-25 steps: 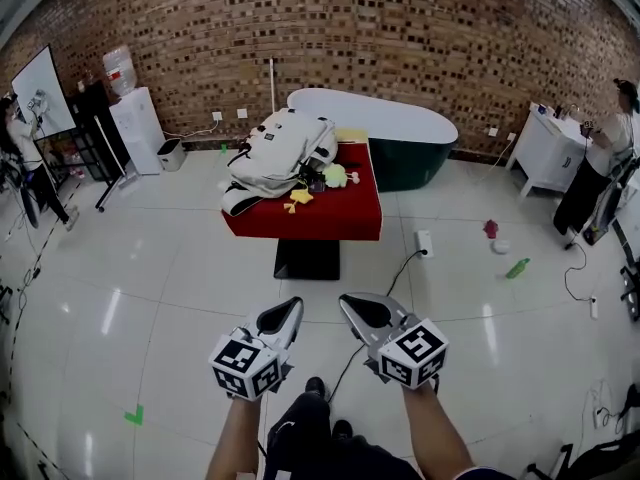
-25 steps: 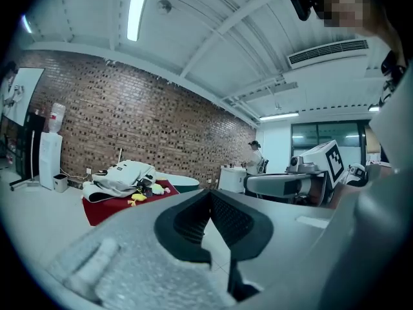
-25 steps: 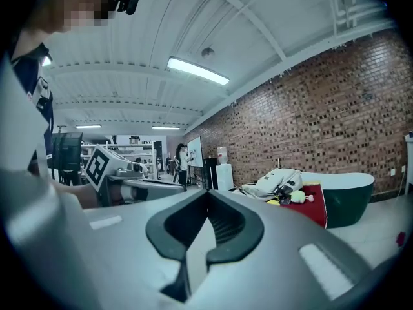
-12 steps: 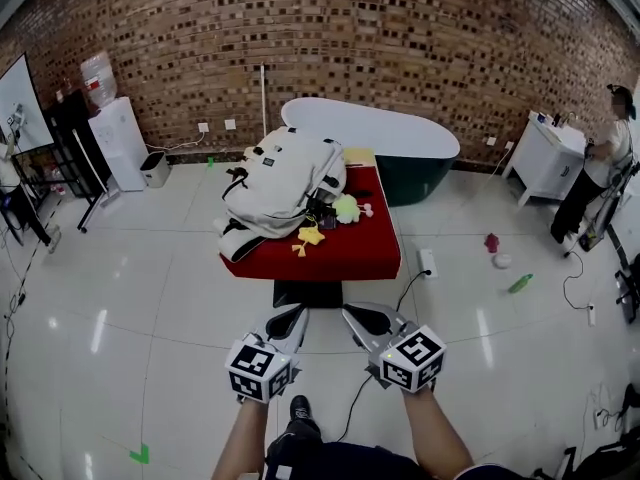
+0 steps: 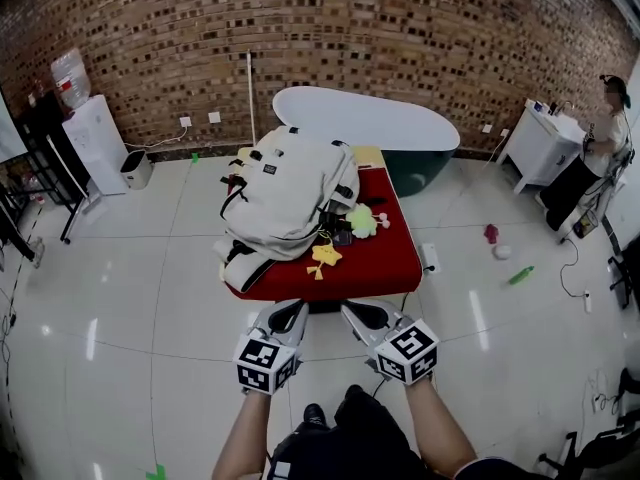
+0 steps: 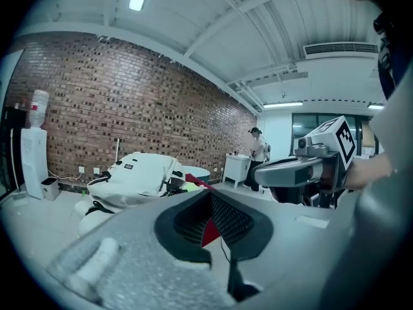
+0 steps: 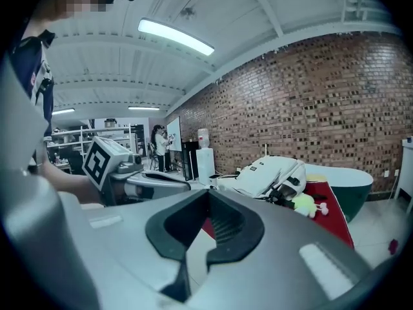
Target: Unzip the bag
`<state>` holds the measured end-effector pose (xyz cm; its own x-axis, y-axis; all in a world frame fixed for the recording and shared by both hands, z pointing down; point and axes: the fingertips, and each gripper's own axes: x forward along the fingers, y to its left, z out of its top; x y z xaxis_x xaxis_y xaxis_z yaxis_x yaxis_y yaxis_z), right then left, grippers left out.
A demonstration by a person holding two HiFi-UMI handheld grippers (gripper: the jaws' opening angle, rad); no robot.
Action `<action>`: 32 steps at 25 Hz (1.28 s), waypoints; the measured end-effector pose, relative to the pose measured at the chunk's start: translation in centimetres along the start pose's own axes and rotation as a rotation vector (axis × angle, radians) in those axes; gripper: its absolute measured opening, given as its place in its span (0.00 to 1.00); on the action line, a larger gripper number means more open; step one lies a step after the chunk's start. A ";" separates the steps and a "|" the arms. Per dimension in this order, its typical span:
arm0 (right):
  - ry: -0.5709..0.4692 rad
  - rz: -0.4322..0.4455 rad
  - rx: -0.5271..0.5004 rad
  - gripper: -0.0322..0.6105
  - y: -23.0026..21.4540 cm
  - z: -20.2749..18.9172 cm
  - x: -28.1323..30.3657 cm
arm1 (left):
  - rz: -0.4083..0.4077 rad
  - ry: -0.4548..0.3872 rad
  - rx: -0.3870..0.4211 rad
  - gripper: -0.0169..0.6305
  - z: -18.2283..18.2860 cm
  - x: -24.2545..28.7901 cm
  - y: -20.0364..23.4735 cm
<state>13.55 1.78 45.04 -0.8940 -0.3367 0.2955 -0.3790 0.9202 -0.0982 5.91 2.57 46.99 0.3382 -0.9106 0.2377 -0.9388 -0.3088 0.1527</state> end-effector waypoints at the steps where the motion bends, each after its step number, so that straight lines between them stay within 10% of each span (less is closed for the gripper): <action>1: 0.008 0.001 0.003 0.06 -0.5 -0.2 1.0 | 0.006 0.004 -0.002 0.03 -0.3 0.5 1.0; 17: 0.202 0.069 -0.099 0.20 -12.7 -3.9 17.1 | 0.107 0.251 0.187 0.15 -2.4 9.9 17.9; 32: 0.606 0.034 -0.337 0.26 -19.0 -11.7 24.5 | -0.293 0.531 0.720 0.38 -7.0 12.2 23.8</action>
<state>1.62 -21.68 65.27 -0.5756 -0.2256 0.7860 -0.1707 0.9732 0.1543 -11.84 -13.98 60.27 0.3862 -0.5799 0.7173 -0.5665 -0.7628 -0.3117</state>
